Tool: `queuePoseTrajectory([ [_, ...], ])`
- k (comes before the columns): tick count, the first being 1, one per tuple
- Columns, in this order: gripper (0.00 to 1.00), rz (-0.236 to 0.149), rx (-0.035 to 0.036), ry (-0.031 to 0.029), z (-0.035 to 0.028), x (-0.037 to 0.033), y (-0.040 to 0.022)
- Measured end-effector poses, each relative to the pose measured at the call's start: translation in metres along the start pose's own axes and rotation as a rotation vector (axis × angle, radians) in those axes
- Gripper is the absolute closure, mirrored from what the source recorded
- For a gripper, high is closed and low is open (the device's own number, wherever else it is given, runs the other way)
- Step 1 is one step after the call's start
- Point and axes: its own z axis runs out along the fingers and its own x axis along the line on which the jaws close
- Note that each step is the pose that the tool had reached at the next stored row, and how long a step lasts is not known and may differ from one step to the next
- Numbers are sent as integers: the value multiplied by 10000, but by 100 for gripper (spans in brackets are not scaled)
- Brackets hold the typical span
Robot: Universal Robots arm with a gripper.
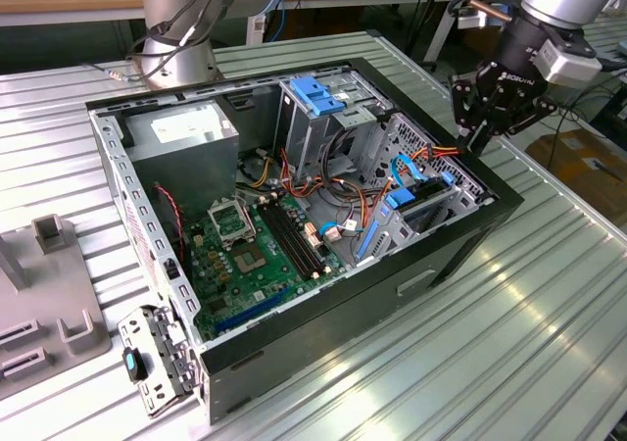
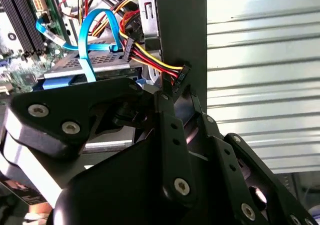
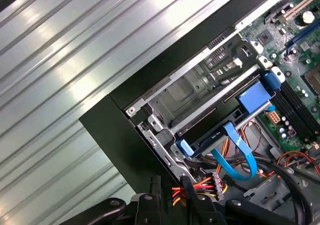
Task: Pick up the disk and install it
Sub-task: 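Insert the second disk wire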
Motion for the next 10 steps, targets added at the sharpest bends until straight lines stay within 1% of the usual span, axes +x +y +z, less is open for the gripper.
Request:
queuePoseTrajectory([
  [1, 70, -112, 2, 2, 0, 0, 0],
  [2, 70, -129, 3, 3, 0, 0, 0],
  [10, 70, -145, 8, 1, 0, 0, -1],
])
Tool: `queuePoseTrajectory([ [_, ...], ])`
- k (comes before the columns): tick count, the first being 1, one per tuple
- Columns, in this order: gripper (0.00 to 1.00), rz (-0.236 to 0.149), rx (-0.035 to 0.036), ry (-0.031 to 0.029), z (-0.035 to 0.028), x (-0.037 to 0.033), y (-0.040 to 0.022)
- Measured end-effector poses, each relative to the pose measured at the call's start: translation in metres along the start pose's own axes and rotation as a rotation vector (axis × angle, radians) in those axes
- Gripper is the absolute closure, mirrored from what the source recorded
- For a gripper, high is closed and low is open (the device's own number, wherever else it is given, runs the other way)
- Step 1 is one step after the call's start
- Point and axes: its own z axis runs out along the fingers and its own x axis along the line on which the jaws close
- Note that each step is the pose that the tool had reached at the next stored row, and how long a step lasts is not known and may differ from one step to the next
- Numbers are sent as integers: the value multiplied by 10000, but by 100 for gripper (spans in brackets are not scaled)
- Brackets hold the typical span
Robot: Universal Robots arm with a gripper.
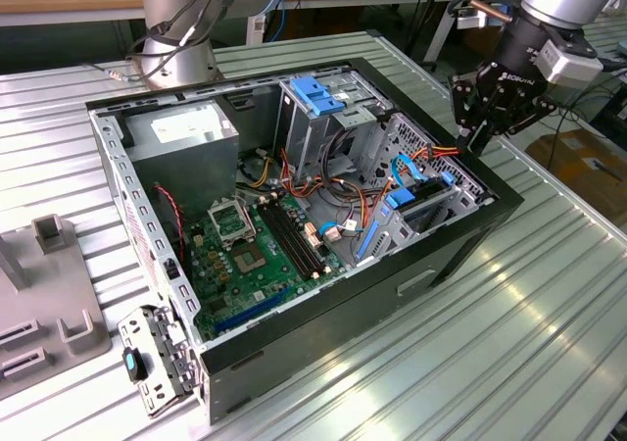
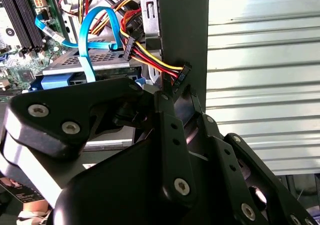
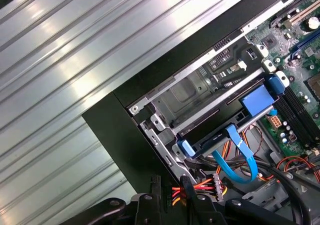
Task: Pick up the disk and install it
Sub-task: 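Insert the second disk wire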
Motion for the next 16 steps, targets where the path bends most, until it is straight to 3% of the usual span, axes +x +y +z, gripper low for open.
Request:
queuePoseTrajectory([
  [5, 70, -41, 83, -37, 1, -1, -2],
  [16, 70, -62, 83, -36, 37, -2, -7],
])
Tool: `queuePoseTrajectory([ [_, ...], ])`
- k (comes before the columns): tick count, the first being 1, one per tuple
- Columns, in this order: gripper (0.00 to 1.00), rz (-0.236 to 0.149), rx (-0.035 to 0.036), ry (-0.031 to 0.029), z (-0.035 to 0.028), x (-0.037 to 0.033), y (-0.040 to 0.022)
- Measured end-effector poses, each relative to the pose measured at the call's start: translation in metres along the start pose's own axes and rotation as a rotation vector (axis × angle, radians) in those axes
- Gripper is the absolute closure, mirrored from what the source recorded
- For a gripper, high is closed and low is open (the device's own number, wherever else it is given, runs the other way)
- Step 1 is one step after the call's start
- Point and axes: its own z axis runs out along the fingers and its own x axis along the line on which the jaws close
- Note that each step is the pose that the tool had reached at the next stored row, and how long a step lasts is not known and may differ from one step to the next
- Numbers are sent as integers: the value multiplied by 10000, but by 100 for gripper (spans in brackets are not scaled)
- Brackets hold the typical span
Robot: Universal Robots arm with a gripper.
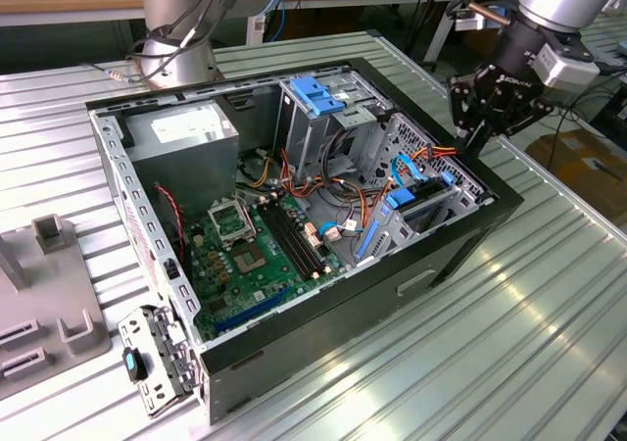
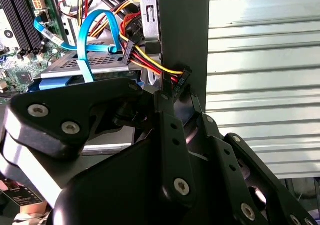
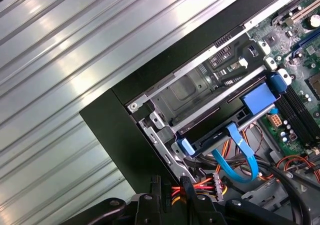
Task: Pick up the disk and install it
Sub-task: 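Insert the second disk wire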
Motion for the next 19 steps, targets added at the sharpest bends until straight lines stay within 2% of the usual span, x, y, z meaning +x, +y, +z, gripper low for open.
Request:
queuePoseTrajectory([
  [5, 70, -2, 0, 0, 1, -13, -52],
  [9, 70, -5, 0, 0, 7, 2, -73],
  [15, 70, -4, 0, 0, 7, 7, -76],
  [17, 72, -5, 0, 0, 7, 7, -76],
  [18, 79, -5, 0, 0, 7, 7, -76],
  [19, 79, -5, 0, 0, 7, 7, -76],
])
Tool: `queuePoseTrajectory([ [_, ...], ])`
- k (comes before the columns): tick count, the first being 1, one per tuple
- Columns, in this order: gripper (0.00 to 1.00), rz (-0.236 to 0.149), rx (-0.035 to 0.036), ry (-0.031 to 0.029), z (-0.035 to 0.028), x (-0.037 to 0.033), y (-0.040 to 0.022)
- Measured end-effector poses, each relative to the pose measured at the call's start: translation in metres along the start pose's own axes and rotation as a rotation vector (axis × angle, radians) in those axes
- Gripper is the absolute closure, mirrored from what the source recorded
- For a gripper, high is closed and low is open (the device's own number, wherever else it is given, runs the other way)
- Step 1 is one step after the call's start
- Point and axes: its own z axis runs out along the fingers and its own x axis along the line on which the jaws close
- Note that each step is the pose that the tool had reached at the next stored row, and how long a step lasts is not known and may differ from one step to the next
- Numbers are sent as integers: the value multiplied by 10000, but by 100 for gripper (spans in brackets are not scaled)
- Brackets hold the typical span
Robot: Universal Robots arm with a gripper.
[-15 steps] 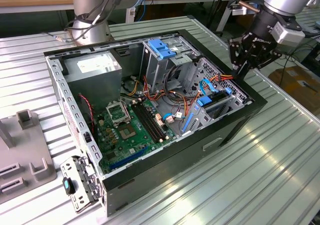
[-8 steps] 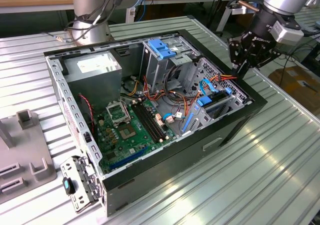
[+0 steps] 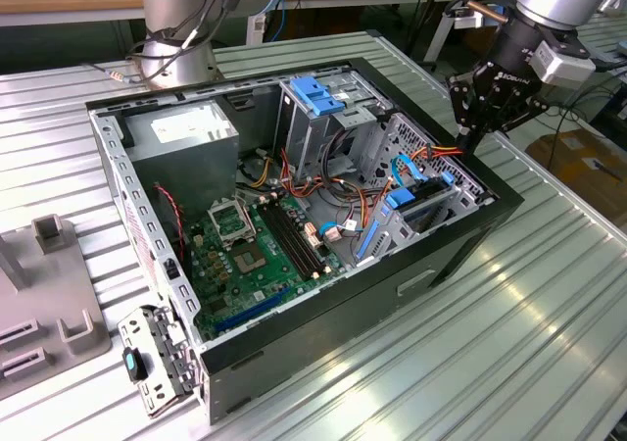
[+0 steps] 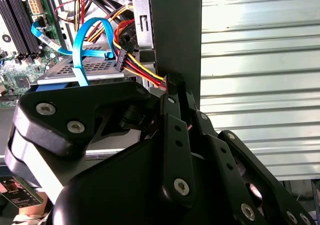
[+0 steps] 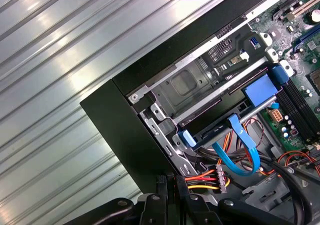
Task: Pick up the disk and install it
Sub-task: 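Insert the second disk wire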
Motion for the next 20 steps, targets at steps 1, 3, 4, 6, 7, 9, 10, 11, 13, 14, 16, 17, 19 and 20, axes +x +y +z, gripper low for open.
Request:
queuePoseTrajectory([
  [1, 79, 0, 1, 0, 0, 0, 0],
  [3, 79, 1, 0, -1, 0, 0, 0],
  [4, 79, 0, 0, 0, 0, 0, 0],
  [6, 79, 0, 1, 0, 0, 1, -1],
  [7, 79, 0, 0, 0, 0, 1, -1],
  [9, 80, 0, 0, 1, 0, 1, -1],
  [10, 84, 0, -1, 1, 0, 1, -1],
  [11, 84, 0, 0, 1, 0, 2, -1],
  [13, 84, 0, 0, 0, 0, 2, -1],
  [14, 84, 0, 0, 0, 0, 2, -1],
  [16, 84, 0, 0, 0, 0, 2, -1],
  [17, 84, 0, 1, 0, 0, 2, -1],
  [19, 84, 0, 0, 0, 0, 2, -2],
  [20, 84, 0, 0, 0, 0, 2, -2],
])
